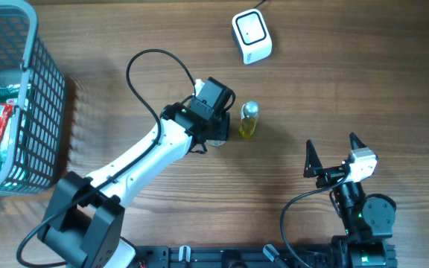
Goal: Scan the item barcode
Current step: 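Place green-lid jar left of soap bottle with left gripper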
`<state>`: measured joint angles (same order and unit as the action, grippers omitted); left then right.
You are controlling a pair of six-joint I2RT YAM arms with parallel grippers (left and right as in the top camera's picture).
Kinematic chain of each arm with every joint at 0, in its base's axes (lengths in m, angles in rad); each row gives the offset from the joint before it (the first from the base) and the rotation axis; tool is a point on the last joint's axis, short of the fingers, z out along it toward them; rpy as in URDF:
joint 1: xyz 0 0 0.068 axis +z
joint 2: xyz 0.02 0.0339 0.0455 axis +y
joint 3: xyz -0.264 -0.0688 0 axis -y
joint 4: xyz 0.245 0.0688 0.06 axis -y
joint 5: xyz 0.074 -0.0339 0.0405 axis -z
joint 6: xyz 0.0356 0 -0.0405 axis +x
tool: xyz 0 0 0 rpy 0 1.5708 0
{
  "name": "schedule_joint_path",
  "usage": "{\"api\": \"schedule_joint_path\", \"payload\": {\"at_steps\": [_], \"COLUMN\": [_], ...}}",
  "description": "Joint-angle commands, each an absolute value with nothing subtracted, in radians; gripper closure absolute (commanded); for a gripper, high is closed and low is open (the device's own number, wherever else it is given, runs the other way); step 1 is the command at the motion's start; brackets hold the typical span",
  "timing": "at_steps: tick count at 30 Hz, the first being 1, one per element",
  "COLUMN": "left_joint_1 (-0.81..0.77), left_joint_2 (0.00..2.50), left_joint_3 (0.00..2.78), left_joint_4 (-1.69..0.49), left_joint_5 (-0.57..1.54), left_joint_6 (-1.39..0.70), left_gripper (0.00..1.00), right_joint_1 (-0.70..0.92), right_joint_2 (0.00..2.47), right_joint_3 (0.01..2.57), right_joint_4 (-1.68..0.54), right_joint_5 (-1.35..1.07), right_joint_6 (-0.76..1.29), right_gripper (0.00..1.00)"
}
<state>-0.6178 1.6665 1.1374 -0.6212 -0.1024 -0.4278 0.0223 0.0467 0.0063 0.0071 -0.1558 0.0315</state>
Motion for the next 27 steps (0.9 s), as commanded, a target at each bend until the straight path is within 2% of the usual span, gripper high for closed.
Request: {"api": "schedule_joint_path", "payload": {"at_steps": [1,4,14,17,27], "left_joint_1": [-0.613,-0.613,-0.613,-0.613,-0.603], "left_joint_2": [1.652,1.621,1.620,1.620,1.606], "left_joint_3": [1.132,1.132,1.131,1.131,1.132], "left_joint_4": [-0.593,-0.575,-0.599,-0.599,-0.641], "left_joint_5": [-0.094,-0.094,-0.094,-0.094,-0.169], "left_joint_6": [-0.423,-0.423,-0.423,-0.423,-0.397], "left_gripper": [0.35,0.44,0.47,0.57,0.59], "right_joint_1": [0.017,0.017,0.017,0.017,0.017], "right_joint_2": [0.044,0.044,0.044,0.044,0.044], "right_joint_3": [0.005,0.005,0.005,0.005,0.005], "right_joint_4": [0.010,0.010,0.010,0.010,0.010], "right_joint_5": [-0.154,-0.154,-0.154,-0.154,-0.154], "right_joint_6": [0.028,0.028,0.028,0.028,0.028], "right_gripper": [0.00,0.00,0.00,0.00,0.00]}}
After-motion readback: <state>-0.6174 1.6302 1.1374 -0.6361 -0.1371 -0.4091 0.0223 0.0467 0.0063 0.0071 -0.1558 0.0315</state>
